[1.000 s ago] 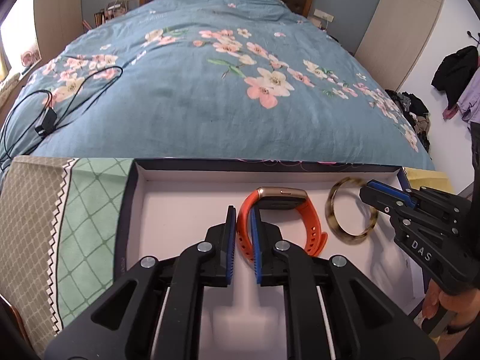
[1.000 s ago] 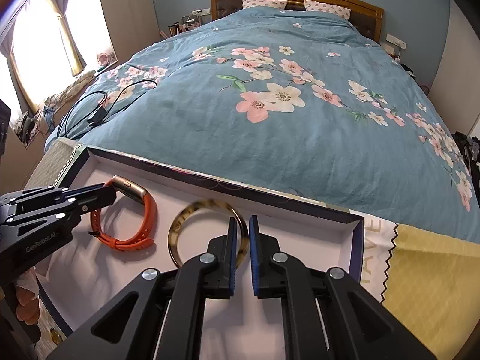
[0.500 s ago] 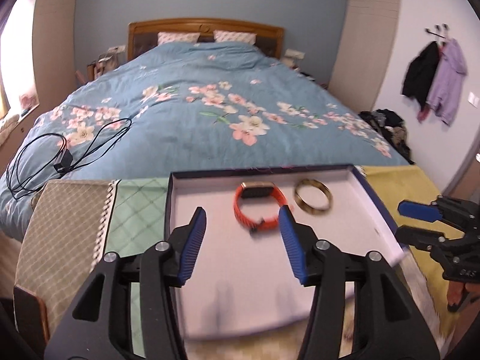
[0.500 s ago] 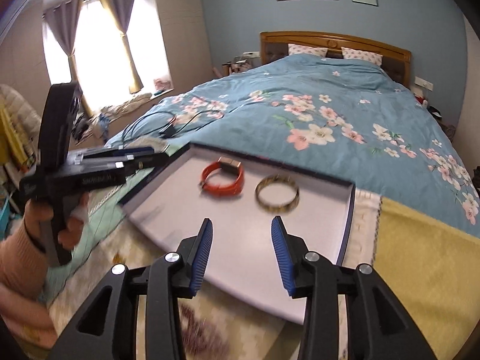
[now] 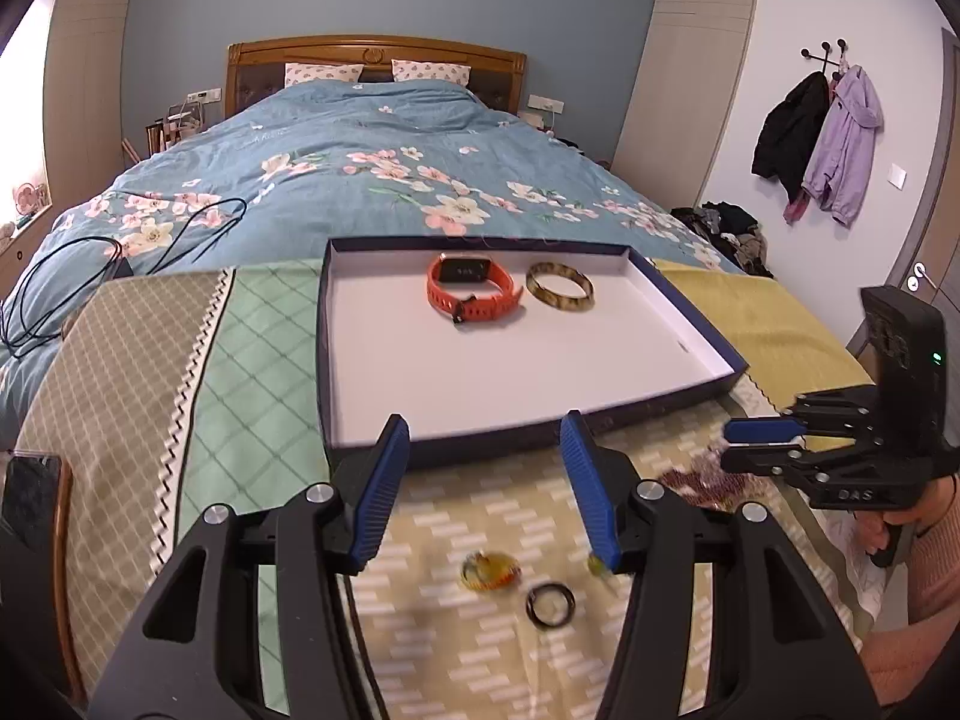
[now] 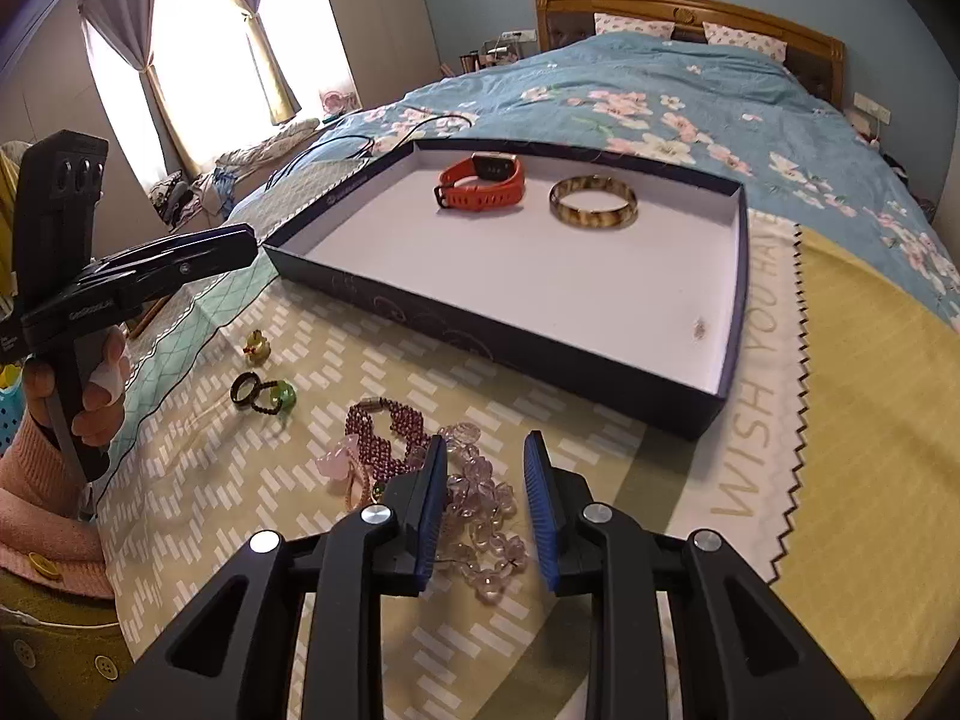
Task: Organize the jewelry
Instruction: 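Grasp the clear crystal bracelet with the right tool while the left tool grasps the pink bead bracelet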
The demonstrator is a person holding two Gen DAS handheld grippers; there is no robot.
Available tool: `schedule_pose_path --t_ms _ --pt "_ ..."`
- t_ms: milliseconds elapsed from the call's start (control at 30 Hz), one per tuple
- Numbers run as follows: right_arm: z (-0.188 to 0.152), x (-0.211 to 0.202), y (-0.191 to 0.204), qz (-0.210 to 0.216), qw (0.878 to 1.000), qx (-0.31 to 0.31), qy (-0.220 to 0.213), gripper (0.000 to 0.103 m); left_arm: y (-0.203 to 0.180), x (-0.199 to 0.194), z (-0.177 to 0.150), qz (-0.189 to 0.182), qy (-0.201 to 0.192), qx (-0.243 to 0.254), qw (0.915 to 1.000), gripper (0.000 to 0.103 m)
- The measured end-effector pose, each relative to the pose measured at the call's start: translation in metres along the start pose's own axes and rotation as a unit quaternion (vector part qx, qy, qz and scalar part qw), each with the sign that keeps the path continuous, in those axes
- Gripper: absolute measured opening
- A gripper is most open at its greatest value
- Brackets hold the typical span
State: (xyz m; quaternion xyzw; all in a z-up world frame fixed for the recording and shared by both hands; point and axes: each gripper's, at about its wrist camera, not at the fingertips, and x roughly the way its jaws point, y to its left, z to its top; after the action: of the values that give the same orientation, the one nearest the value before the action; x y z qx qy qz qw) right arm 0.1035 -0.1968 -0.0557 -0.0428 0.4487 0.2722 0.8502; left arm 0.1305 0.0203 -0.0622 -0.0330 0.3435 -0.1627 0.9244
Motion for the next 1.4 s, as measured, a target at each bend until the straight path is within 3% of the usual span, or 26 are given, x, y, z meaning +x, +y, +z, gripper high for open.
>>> schedule_pose_path --t_ms 67,133,767,1133,1400 --pt "-0.002 0.003 -0.001 0.0 1.0 0.001 0.002 0.024 -0.002 -0.002 -0.005 0.0 0.002 -0.001 1.0 0.052" --pt "-0.002 0.002 -0.001 0.01 1.0 0.004 0.001 0.008 -0.003 -0.002 -0.007 -0.003 0.003 -0.005 1.0 0.052" --pt "-0.003 -0.059 0.0 -0.007 0.995 0.034 -0.09 0.008 -0.028 -0.011 -0.028 -0.026 0.009 0.031 0.9991 0.052" --pt "0.0 -0.076 0.009 0.001 0.992 0.032 -0.119 0.008 -0.039 -0.013 -0.038 -0.041 0.017 0.05 0.9977 0.051" --pt "-0.001 -0.08 0.011 0.007 0.991 0.034 -0.125 0.008 -0.071 -0.009 -0.041 -0.084 0.027 0.104 0.9907 0.046"
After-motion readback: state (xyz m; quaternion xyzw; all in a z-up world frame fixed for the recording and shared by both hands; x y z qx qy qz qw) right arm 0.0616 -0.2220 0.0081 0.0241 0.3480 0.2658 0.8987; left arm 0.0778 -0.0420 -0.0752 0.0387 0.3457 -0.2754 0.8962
